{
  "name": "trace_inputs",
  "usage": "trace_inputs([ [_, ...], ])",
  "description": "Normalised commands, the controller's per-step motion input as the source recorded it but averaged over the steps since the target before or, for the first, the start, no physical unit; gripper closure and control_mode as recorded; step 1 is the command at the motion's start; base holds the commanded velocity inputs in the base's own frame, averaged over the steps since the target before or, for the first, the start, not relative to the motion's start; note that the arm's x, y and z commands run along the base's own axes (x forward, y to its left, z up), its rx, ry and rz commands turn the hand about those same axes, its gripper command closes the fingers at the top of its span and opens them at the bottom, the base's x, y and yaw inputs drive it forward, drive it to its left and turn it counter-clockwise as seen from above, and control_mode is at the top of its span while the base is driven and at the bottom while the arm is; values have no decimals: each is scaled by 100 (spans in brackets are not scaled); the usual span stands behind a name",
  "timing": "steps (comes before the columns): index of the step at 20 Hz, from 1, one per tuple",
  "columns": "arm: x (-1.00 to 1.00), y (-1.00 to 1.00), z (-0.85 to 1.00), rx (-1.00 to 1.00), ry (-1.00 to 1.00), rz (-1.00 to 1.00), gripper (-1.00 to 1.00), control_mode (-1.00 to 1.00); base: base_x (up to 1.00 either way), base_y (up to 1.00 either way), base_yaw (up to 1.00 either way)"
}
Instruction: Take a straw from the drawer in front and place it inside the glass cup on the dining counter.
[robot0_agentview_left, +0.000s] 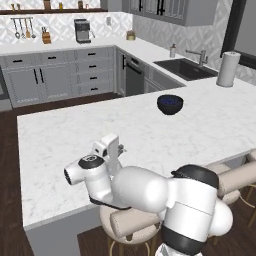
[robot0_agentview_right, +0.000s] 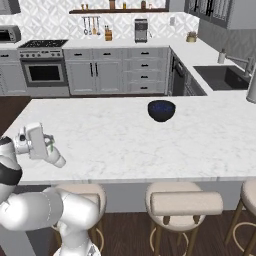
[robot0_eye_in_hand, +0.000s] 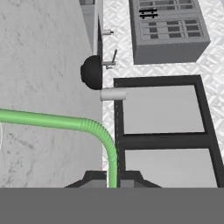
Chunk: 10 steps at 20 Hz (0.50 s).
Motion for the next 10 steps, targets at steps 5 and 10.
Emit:
trace_inputs([
  [5,-15,-8,-6,0,0,-9,100,-100,0,0,0],
  [10,0,-21,0,0,-2,-10,100,-100,0,0,0],
])
